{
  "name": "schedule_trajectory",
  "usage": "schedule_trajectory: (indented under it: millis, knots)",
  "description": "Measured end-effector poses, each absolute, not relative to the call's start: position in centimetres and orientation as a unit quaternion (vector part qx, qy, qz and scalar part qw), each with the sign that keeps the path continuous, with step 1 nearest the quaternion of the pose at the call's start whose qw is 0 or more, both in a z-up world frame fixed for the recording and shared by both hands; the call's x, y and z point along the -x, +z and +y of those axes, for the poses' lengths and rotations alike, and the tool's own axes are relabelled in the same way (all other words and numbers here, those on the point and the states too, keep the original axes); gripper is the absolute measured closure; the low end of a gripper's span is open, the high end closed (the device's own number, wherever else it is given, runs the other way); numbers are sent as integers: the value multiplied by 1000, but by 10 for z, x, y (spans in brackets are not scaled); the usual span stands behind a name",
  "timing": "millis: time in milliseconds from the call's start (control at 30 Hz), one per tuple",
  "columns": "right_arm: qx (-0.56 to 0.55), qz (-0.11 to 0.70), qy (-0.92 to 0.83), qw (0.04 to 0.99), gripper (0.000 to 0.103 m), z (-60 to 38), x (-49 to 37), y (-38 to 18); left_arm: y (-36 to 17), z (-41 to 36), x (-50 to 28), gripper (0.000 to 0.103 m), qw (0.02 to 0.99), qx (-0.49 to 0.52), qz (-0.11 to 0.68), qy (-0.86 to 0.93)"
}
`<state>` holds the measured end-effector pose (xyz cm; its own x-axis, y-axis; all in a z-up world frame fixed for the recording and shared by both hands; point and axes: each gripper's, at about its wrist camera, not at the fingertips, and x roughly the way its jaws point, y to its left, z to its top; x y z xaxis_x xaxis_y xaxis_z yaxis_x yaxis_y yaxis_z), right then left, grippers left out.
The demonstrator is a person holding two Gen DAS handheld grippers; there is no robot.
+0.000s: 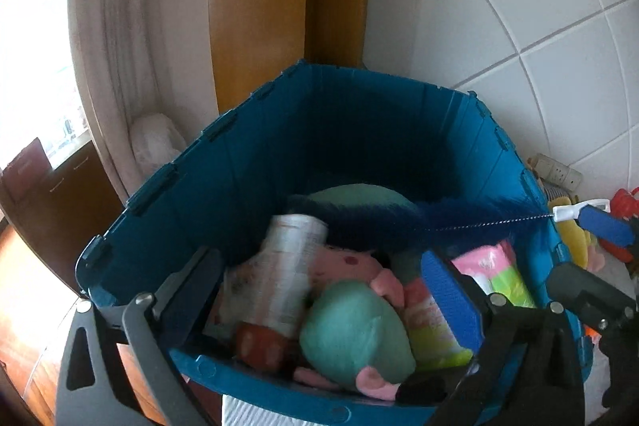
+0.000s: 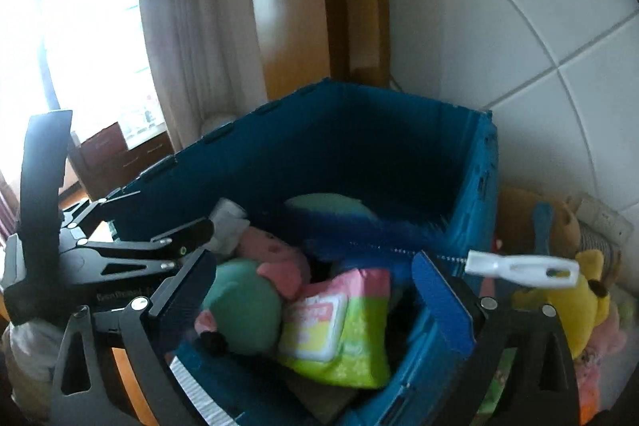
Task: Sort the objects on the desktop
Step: 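Open the left tool over the blue bin while the right releases the wipes packet inside, then withdraw both tools from the bin back over the table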
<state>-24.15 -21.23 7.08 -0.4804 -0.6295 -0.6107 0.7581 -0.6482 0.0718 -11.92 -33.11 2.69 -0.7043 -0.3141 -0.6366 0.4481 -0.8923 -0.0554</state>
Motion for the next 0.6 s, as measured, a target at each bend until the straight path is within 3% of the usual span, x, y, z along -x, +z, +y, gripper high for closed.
schedule_trajectory:
  millis: [600]
  knots:
    - [-289, 106, -882, 357, 0, -139, 174, 78, 41, -290, 92, 1, 192, -322, 90, -923]
